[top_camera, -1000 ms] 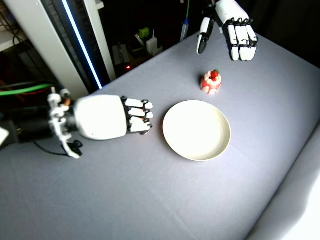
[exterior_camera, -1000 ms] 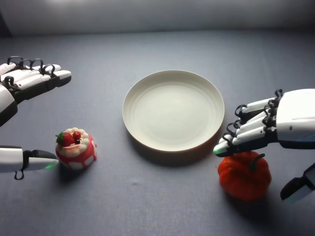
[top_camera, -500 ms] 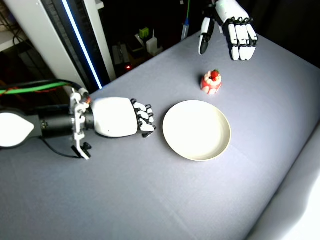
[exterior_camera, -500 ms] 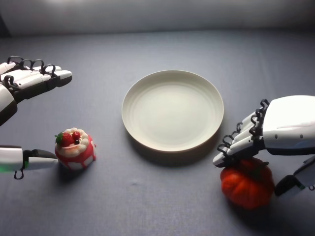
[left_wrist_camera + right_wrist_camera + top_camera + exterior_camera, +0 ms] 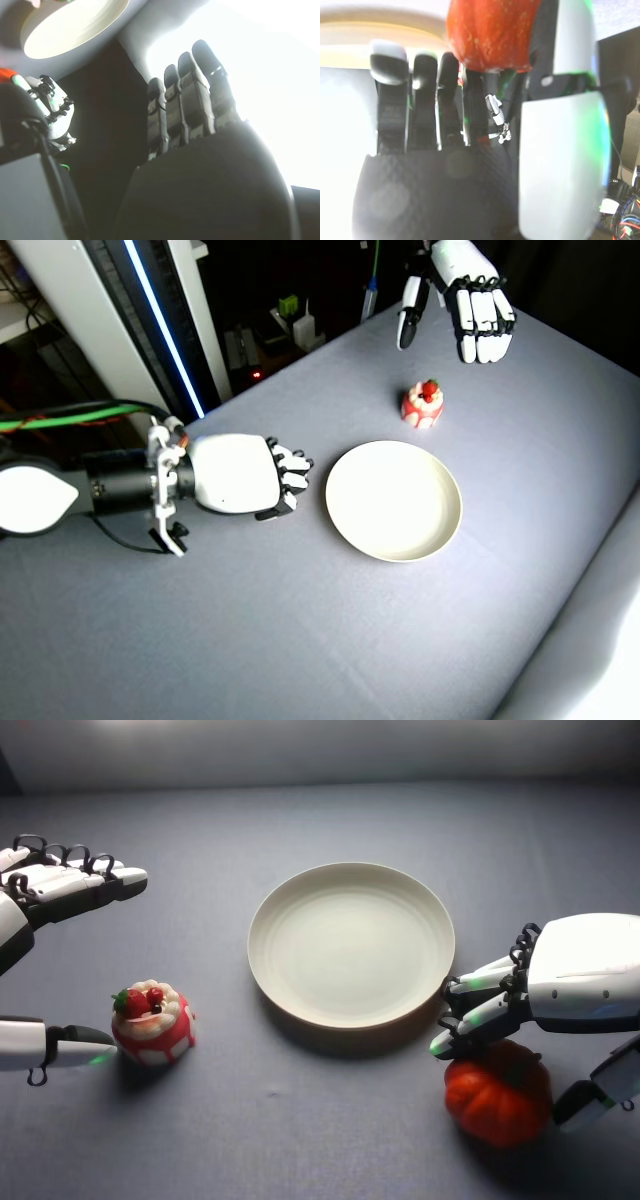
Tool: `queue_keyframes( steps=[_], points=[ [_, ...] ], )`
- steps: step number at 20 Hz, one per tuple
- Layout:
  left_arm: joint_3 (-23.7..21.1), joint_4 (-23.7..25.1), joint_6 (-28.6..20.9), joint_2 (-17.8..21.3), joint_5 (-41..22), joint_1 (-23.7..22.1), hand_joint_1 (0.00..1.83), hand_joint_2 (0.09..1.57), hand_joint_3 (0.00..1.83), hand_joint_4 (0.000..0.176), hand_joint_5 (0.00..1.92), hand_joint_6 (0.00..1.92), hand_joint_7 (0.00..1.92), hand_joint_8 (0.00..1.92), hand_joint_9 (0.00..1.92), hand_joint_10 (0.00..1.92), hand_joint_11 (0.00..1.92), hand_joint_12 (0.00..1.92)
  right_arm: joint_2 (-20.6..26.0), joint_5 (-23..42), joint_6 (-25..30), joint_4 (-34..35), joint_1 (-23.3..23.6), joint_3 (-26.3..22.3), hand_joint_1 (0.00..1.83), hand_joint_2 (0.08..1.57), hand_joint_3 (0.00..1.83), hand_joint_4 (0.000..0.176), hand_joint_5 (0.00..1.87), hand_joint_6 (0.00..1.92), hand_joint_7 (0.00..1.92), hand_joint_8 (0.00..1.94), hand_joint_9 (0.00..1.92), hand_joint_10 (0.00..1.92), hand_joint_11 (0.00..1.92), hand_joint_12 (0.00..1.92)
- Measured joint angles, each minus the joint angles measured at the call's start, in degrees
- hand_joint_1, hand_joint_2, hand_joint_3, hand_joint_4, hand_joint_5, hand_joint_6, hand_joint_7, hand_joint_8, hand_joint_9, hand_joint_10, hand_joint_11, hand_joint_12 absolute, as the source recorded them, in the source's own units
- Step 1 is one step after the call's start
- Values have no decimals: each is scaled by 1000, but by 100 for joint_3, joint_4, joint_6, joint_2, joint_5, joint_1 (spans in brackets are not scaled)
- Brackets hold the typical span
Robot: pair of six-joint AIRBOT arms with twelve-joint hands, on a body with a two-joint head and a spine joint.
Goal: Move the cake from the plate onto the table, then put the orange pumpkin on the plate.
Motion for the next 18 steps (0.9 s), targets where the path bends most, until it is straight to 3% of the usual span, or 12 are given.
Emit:
queue_keyframes(
  steps=[1, 2, 3, 4, 5, 6, 7, 9, 13, 14, 16, 18],
  points=[
    [4, -9, -2, -13, -7, 0, 941, 862, 2, 23, 292, 0, 294, 1, 288, 1, 0, 885, 2, 0, 2, 7, 0, 0, 1178, 922, 9, 0, 851, 71, 383, 1660, 678, 1905, 976, 1913],
    [4, -24, -4, -35, -4, 0, 961, 860, 1, 8, 300, 3, 300, 3, 287, 1, 0, 875, 2, 0, 2, 42, 0, 0, 1168, 1051, 0, 0, 1009, 703, 617, 1884, 968, 1918, 1196, 1919],
    [4, -2, -4, -35, 9, 0, 957, 855, 0, 19, 304, 3, 303, 2, 287, 1, 0, 854, 11, 0, 0, 66, 0, -11, 1168, 1079, 0, 0, 1029, 862, 730, 1930, 1100, 1920, 1295, 1921],
    [4, 0, -7, -35, 2, 0, 943, 862, 1, 26, 294, 0, 293, 0, 276, 0, 0, 824, 26, 9, 2, 111, 0, -11, 1164, 1089, 1, 0, 1023, 918, 772, 1805, 1141, 1921, 1307, 1921],
    [4, -11, -7, -35, -2, 0, 948, 863, 1, 17, 298, 1, 296, 1, 280, 2, 0, 842, 39, 11, 0, 146, 0, -11, 1165, 1091, 1, 0, 1017, 933, 771, 1782, 1174, 1921, 1337, 1921],
    [4, -26, -9, -35, 2, 0, 903, 861, 0, 29, 296, 0, 303, 2, 295, 6, 0, 882, 72, 11, 2, 221, 0, -11, 1162, 1103, 3, 0, 988, 977, 769, 1805, 1213, 1921, 1374, 1921],
    [4, -24, -9, -35, 0, 0, 901, 864, 1, 25, 296, 0, 303, 1, 292, 3, 0, 875, 87, 24, -4, 304, 0, -9, 1160, 1111, 3, 0, 969, 1006, 753, 1808, 1213, 1921, 1369, 1921],
    [4, -20, -35, -42, -22, 37, 916, 863, 0, 14, 298, 2, 311, 2, 304, 5, 0, 913, 109, 131, -70, 645, 0, 46, 1155, 1133, 1, 0, 920, 1080, 763, 1594, 1063, 1725, 1154, 1887],
    [4, -17, -50, -66, -24, 44, 929, 858, 0, 12, 305, 2, 304, 0, 297, 1, 0, 901, 129, 315, -531, 1364, 0, 92, 1156, 1110, 0, 0, 975, 1000, 813, 1682, 995, 1891, 1100, 1921],
    [4, -22, -50, -66, -28, 44, 930, 859, 0, 4, 309, 3, 304, 1, 296, 1, 0, 899, 125, 385, -723, 1593, 33, 122, 1152, 1117, 1, 0, 959, 1032, 891, 1352, 959, 1558, 915, 1841],
    [4, -28, -50, -66, -24, 59, 914, 855, 0, 14, 310, 2, 304, 1, 302, 3, 0, 920, 9, 417, -955, 1797, 306, 297, 1153, 1114, 0, 0, 966, 1020, 910, 1320, 917, 1582, 860, 1873],
    [7, -24, -52, -92, -37, 59, 882, 860, 1, 10, 313, 1, 300, 0, 290, 0, 0, 912, -232, 459, -957, 1908, 612, 579, 1251, 1090, 0, 0, 997, 837, 1076, 1024, 903, 1222, 751, 1611]
  ],
)
